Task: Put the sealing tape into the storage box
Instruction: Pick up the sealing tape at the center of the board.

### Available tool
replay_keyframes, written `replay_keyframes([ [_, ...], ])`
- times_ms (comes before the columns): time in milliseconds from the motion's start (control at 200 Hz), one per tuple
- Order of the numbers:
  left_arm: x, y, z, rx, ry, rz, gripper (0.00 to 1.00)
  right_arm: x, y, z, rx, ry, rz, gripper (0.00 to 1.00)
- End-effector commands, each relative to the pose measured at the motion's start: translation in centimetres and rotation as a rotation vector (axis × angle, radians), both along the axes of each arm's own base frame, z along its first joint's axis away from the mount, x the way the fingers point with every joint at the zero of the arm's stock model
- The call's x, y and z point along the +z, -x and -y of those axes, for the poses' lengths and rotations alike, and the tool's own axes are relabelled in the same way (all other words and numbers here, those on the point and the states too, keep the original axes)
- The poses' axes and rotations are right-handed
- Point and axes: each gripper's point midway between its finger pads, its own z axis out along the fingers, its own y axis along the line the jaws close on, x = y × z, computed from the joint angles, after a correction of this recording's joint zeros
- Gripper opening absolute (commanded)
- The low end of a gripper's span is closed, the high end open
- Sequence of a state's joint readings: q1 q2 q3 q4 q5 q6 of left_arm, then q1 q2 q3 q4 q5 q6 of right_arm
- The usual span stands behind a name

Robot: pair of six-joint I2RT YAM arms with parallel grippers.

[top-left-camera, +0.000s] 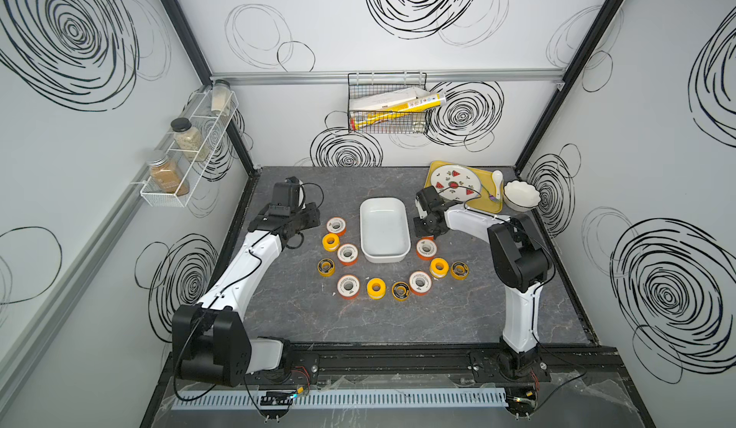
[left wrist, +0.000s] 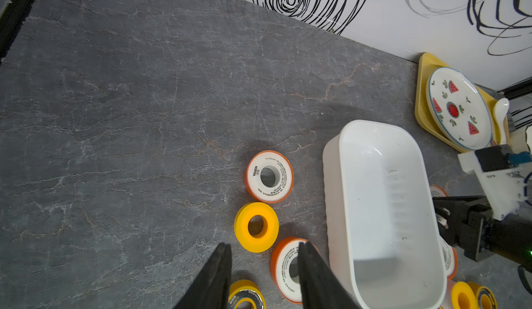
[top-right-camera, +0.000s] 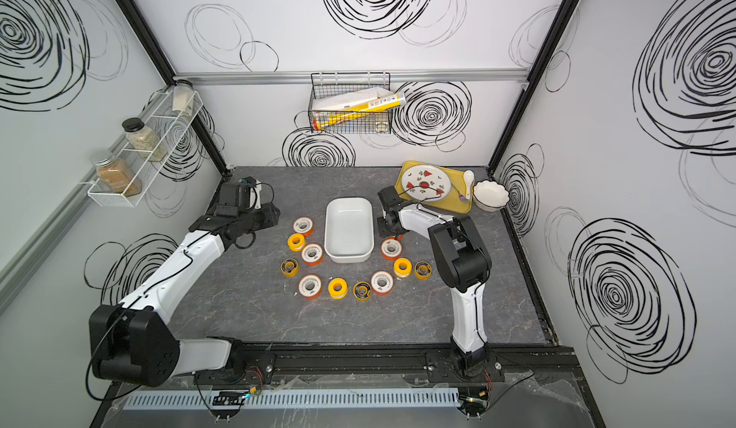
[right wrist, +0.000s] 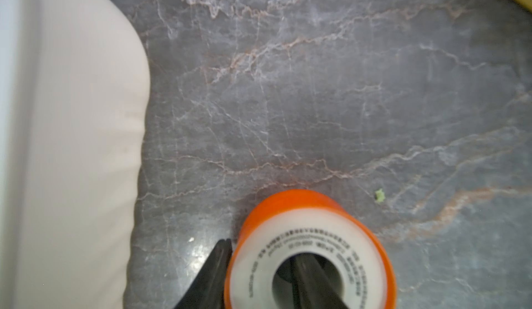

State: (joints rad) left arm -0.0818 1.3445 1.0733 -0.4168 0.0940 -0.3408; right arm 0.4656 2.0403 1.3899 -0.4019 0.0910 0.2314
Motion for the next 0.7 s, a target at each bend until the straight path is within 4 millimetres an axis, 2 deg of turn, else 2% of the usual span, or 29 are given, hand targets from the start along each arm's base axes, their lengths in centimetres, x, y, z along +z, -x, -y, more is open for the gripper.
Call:
replay_keyframes([
  [0, 0.5, -0.5, -0.3, 0.01, 0.014, 0.028, 0.45, -1.5, 0.5, 0.5, -0.003, 0.057, -0.044, 0.37],
  [55, 0.5, -0.5, -0.4, 0.011, 0.015, 0.028, 0.45, -1.6, 0.4, 0.5, -0.005, 0.059, -0.045, 0.34],
  [115, 0.5, -0.5, -0.4, 0.012, 0.017, 0.028, 0.45, -1.4, 0.3, 0.4, -0.007, 0.057, -0.039, 0.27],
  [210, 0.5, -0.5, -0.5, 0.013, 0.02, 0.026, 0.45, -0.6, 0.0, 0.3, -0.014, 0.046, -0.02, 0.23],
  [300, 0.5, -0.5, -0.6, 0.015, 0.021, 0.026, 0.45, 1.1, -0.5, 0.0, -0.017, 0.021, 0.018, 0.19],
  [471, 0.4, -0.5, -0.7, 0.018, 0.021, 0.025, 0.45, 4.9, -1.0, -0.8, -0.014, -0.049, 0.09, 0.19],
  [616, 0.5, -0.5, -0.7, 0.02, 0.023, 0.026, 0.45, 8.3, -1.1, -2.1, 0.018, -0.142, 0.138, 0.19],
  [696, 0.4, -0.5, -0.8, 0.021, 0.024, 0.025, 0.45, 9.4, -0.9, -3.0, 0.047, -0.191, 0.147, 0.19],
])
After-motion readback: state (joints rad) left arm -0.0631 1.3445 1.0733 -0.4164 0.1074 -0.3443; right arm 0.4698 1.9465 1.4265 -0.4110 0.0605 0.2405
